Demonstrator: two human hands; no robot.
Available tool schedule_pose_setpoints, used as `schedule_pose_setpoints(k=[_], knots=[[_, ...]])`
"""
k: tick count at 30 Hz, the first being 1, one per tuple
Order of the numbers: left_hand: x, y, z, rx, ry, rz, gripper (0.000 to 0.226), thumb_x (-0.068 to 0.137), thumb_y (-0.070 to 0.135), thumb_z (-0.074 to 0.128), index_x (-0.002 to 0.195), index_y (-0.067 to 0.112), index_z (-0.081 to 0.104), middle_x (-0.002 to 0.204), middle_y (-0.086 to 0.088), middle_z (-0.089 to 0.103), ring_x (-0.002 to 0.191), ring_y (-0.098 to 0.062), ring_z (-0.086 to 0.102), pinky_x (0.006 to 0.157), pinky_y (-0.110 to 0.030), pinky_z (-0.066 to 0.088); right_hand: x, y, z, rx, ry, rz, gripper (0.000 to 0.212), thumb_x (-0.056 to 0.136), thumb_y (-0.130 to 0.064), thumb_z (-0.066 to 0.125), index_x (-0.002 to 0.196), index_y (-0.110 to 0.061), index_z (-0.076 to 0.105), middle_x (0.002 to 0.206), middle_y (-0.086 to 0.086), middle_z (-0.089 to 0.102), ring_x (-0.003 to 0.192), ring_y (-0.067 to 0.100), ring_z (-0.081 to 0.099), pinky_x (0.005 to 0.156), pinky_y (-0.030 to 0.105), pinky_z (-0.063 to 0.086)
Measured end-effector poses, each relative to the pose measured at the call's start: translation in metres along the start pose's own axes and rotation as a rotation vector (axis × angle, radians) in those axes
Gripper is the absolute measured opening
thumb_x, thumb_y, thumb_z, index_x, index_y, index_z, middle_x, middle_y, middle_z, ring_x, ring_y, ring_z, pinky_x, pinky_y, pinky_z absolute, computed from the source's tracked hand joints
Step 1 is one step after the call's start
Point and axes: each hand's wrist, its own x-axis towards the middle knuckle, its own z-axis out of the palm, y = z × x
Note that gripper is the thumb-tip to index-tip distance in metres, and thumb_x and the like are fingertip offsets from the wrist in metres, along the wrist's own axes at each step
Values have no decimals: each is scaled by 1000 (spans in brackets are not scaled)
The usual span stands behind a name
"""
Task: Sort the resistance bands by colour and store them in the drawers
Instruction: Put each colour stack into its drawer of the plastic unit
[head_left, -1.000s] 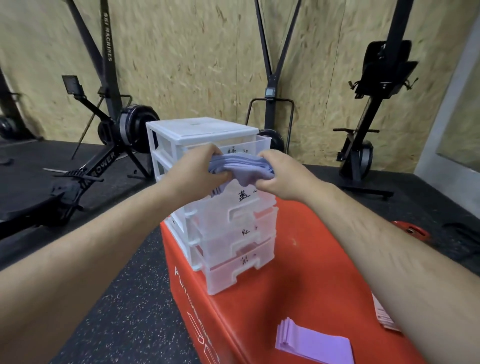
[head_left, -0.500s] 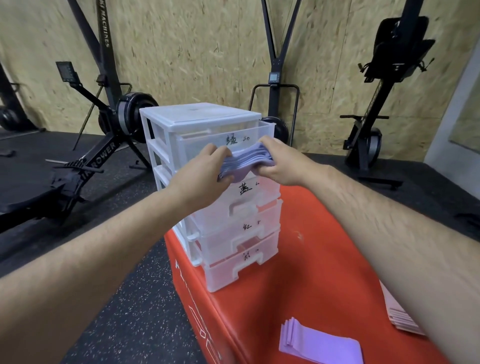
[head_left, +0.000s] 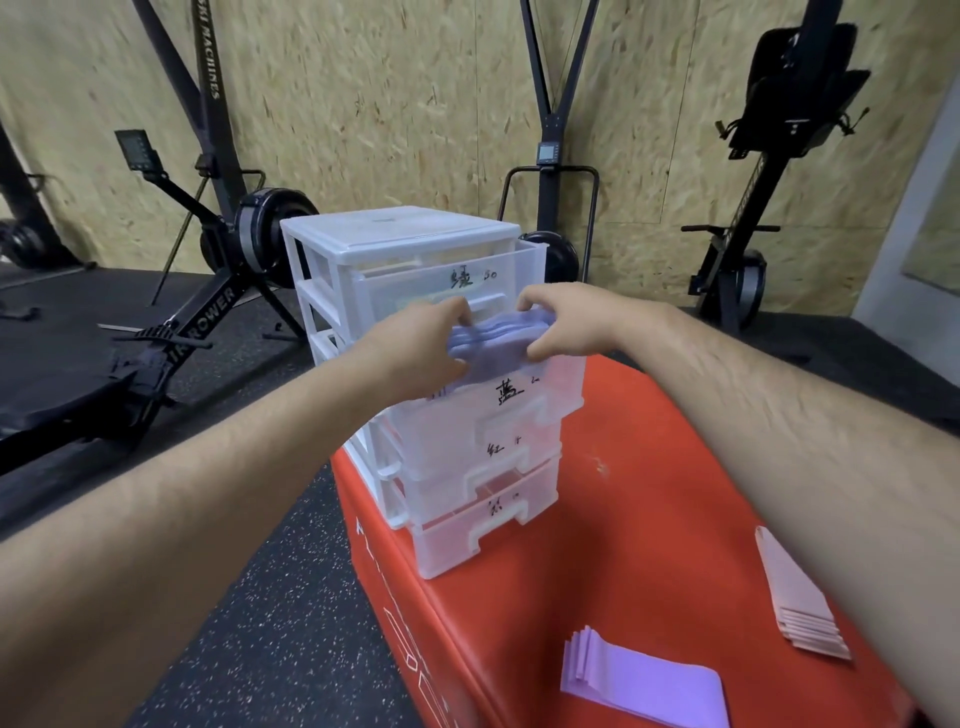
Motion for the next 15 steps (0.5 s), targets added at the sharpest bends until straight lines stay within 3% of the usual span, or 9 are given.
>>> schedule_pose_setpoints(k=[3,7,10,12,15], knots=[[5,1,3,101,-62,-24,40,82,31,63,120,31,50,99,0,62,74,-20,64,58,-29,50,11,-2,8,-22,-46,41,38,77,-33,75,108,-35,54,97,-8,54,89,20,56,63,30,41],[9,3,6,158,-186,-30,28,87,40,57,114,35,54,93,10,61,71,-16,68,50,-25,43,18,1,14,24,-178,137,50,83,-34,71,130,-32,56,123,-6,51,111,18,53,95,34,47],[7,1,7,63,-242,-19,30,92,39,54,121,30,58,106,7,63,83,-22,70,69,-35,57,12,2,17,199,-179,139,48,82,-33,69,129,-34,61,125,-8,58,116,15,55,100,33,46],[-3,-1,8,7,-168,20,29,95,33,52,121,26,62,117,3,66,100,-24,66,85,-38,55,2,6,19,329,-76,97,42,83,-33,69,125,-34,64,123,-8,60,115,13,56,99,31,46],[-30,-4,15,-45,45,212,28,96,29,53,121,24,63,126,6,64,114,-19,60,93,-37,50,-28,18,39,352,338,-3,24,84,-28,65,108,-28,63,110,-7,55,108,13,54,91,30,44]])
